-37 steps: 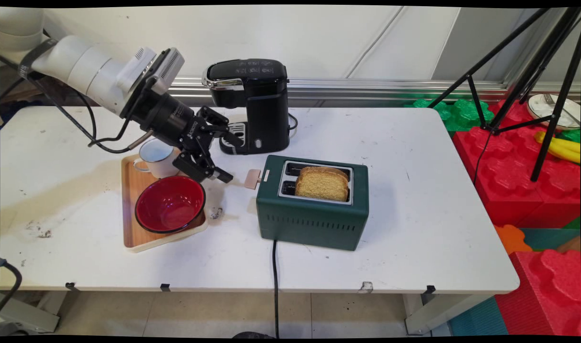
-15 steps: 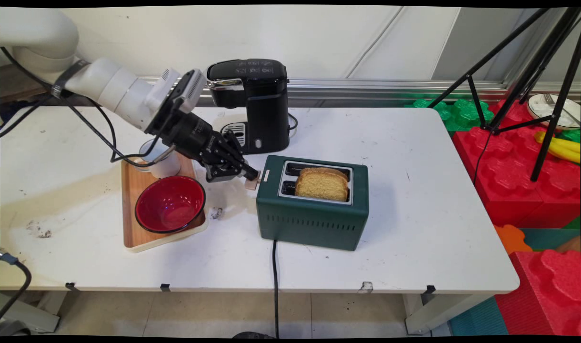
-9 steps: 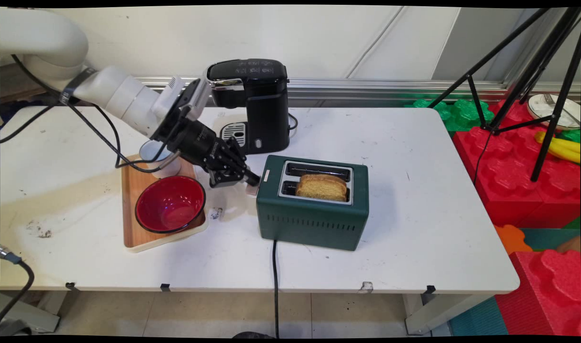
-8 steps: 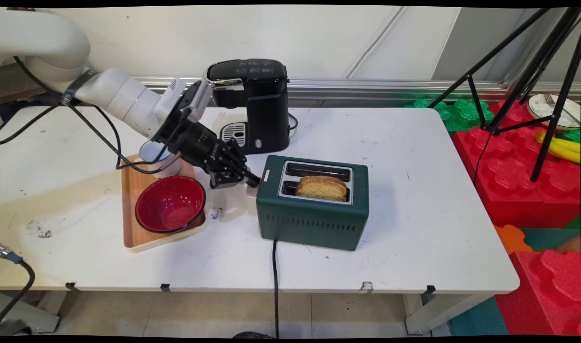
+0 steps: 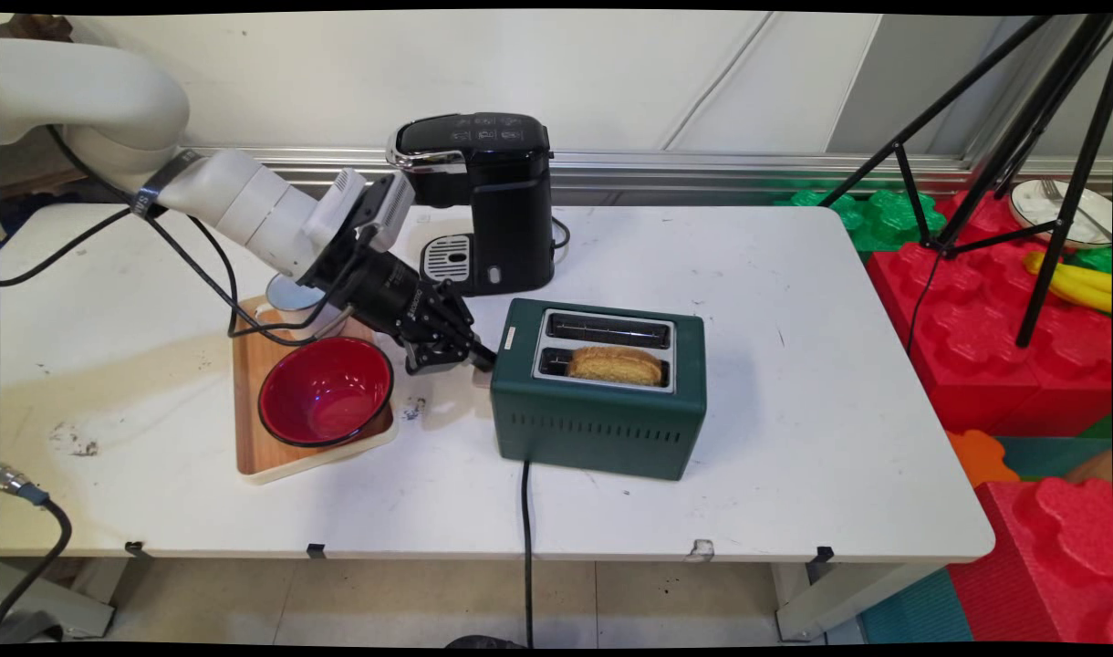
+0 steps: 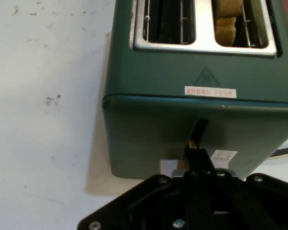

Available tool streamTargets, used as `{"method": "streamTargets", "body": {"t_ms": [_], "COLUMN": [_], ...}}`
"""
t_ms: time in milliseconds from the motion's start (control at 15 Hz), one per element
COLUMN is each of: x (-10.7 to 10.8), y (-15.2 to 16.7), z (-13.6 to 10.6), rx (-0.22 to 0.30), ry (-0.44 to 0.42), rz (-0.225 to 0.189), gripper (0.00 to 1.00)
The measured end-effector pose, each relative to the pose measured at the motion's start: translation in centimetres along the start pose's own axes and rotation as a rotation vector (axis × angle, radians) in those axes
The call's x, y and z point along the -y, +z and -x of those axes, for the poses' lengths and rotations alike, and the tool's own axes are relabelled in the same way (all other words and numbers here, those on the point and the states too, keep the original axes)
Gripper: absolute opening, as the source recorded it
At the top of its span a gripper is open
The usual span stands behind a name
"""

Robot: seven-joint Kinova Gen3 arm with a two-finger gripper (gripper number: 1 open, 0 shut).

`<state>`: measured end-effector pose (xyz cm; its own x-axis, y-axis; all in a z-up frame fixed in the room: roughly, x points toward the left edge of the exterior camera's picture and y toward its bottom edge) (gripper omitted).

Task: Press the toaster switch

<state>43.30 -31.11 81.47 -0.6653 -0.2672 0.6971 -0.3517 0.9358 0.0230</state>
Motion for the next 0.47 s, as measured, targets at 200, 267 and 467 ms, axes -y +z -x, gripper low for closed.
{"method": "streamTargets", "body": {"t_ms": [200, 267, 467], "x": [-0.01, -0.04, -0.13], "y": [0.17, 0.17, 0.13], "z": [0.3, 0.41, 0.7], "rx": [0.008, 0.01, 0.016], "ry": [0.0, -0.001, 0.0], "rz": [0.003, 0.004, 0.006], "gripper": [0.0, 0.0, 0.0]}}
